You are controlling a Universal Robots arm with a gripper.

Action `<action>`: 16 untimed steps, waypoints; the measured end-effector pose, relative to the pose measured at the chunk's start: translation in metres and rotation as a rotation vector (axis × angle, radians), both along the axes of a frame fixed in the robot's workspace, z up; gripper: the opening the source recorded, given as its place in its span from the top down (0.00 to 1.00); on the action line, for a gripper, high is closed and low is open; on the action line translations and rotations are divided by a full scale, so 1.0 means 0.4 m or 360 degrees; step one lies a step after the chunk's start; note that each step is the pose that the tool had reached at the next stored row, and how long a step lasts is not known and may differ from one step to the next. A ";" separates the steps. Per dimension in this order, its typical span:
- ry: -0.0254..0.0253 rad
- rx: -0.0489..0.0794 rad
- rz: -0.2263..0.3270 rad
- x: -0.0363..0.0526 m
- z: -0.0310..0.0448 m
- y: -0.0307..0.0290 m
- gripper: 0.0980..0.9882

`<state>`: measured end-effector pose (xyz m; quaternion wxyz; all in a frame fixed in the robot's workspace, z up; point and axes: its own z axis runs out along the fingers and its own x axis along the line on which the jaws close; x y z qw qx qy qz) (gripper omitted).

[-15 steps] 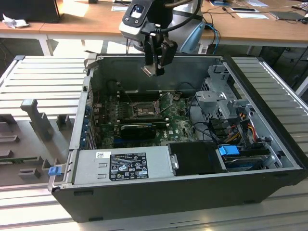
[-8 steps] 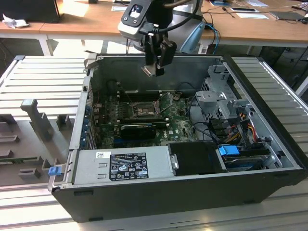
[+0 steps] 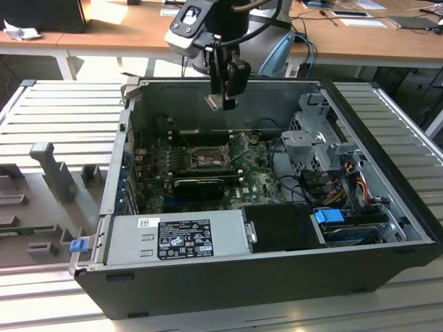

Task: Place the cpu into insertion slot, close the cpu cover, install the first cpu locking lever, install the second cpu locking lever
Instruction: 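Place the cpu into insertion slot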

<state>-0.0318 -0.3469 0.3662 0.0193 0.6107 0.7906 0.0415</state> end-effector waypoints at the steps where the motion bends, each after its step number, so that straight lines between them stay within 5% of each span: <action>1: 0.00001 0.0000 -0.0049 0.000 -0.001 0.000 0.52; 5: 0.00002 0.0000 -0.0141 0.000 -0.005 0.000 0.52; 16: 0.00001 0.0000 -0.0193 0.000 -0.019 0.000 0.52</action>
